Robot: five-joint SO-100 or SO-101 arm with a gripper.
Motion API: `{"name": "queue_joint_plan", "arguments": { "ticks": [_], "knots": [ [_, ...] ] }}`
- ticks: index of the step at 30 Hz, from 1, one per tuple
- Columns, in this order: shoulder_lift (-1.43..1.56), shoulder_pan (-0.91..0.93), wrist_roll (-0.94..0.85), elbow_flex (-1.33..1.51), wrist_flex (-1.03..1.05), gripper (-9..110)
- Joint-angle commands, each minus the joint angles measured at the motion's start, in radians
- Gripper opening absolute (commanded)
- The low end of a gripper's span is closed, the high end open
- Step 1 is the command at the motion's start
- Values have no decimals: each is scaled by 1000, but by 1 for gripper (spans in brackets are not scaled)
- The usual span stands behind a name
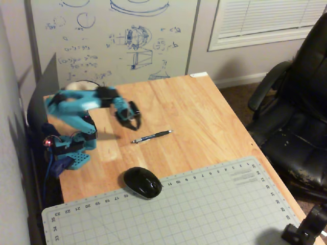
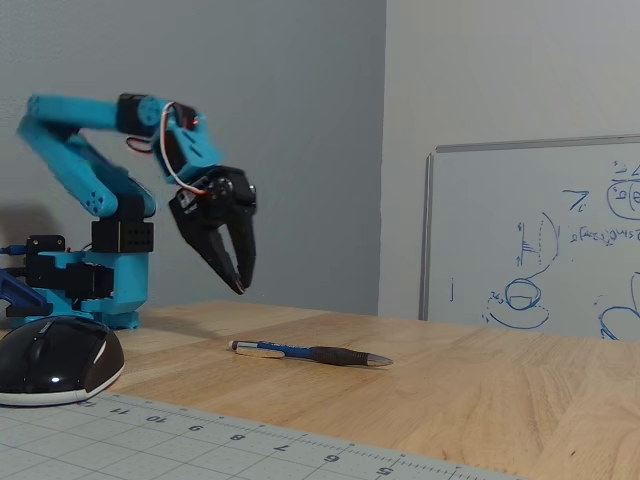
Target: Touch the pen.
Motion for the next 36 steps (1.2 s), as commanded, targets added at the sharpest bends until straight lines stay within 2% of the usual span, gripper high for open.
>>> {"name": "queue_joint_plan", "arguments": {
  "ticks": [1,6,11,36],
  "knots": [
    [-310,89,-6,-333,-46,1],
    [-503,140,-6,-508,-46,1],
    [-598,130,9,-568,-46,1],
    [-620,37,11,-520,-44,1]
  ]
}}
